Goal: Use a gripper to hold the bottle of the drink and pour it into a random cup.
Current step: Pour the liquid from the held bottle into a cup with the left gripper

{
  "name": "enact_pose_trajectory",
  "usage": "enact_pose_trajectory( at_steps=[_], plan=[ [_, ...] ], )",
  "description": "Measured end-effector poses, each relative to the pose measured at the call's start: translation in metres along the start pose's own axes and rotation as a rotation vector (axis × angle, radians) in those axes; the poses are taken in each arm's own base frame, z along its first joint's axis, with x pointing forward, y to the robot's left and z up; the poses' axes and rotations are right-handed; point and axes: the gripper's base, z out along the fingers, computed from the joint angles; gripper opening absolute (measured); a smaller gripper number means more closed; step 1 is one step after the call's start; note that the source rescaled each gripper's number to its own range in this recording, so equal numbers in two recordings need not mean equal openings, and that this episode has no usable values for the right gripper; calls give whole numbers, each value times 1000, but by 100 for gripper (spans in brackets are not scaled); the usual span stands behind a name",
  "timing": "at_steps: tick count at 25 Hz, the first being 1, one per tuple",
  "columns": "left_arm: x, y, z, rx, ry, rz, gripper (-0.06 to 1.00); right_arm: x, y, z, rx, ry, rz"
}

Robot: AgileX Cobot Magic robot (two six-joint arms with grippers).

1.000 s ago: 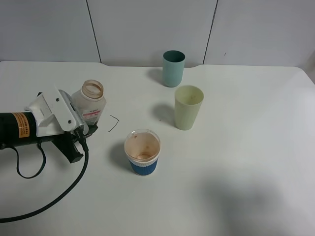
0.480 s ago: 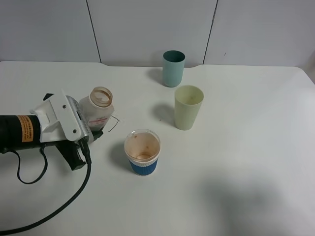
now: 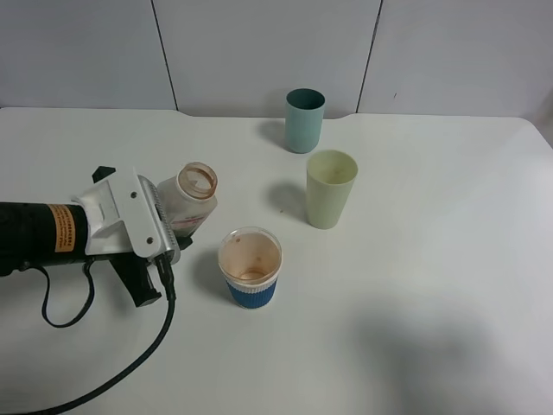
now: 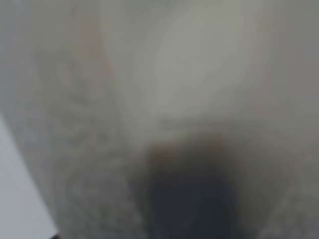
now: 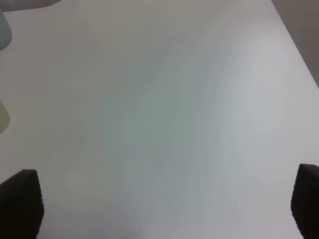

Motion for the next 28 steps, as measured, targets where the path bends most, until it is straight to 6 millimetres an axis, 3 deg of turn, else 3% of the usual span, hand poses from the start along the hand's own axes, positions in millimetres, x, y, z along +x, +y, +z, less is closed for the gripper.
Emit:
enact_pose_trajectory(
  at_steps=[20, 28],
  plan=[
    [-1, 1, 4, 49, 141, 171, 0, 0, 0, 0, 0, 0, 0],
    [-8, 11, 7, 50, 182, 275, 0, 0, 0, 0, 0, 0, 0]
  ],
)
